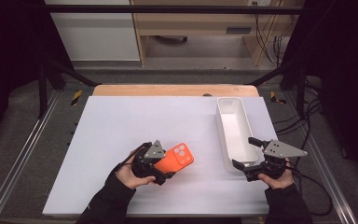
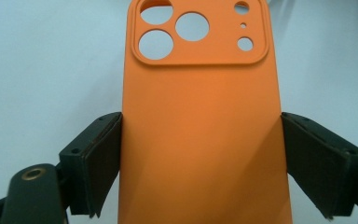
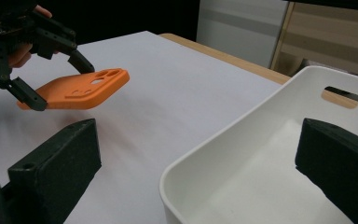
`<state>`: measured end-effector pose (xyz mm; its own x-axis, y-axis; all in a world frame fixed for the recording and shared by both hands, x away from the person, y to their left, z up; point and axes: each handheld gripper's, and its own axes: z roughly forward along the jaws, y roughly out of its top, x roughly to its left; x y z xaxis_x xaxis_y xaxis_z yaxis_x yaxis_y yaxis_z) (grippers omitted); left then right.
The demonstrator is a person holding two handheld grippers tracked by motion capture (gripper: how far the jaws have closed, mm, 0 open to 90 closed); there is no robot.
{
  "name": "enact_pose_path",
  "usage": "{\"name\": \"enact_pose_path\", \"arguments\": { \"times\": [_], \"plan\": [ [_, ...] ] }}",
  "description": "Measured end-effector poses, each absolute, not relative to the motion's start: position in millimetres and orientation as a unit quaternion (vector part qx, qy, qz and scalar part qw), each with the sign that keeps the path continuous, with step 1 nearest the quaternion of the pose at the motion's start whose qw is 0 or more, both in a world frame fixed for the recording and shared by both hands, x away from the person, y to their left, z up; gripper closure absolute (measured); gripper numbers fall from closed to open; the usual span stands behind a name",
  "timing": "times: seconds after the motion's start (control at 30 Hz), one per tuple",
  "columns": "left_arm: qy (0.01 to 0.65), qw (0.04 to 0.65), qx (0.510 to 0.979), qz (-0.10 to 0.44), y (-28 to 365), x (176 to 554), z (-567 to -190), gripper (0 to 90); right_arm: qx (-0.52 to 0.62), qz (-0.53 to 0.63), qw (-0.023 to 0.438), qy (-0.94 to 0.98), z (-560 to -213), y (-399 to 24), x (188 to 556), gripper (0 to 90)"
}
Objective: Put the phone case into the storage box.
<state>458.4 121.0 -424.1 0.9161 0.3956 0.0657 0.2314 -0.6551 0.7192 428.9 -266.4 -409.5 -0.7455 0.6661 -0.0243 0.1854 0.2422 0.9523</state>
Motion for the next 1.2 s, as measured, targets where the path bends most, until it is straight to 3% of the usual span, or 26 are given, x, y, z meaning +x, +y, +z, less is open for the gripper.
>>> {"name": "enact_pose_path", "arguments": {
  "times": [1.2],
  "plan": [
    [0.138, 0.385, 0.905, 0.12, 115, 449, -420, 15.6, 0.213, 0.519, 0.198, 0.803, -406, -225, 423, 0.4]
  ]
}}
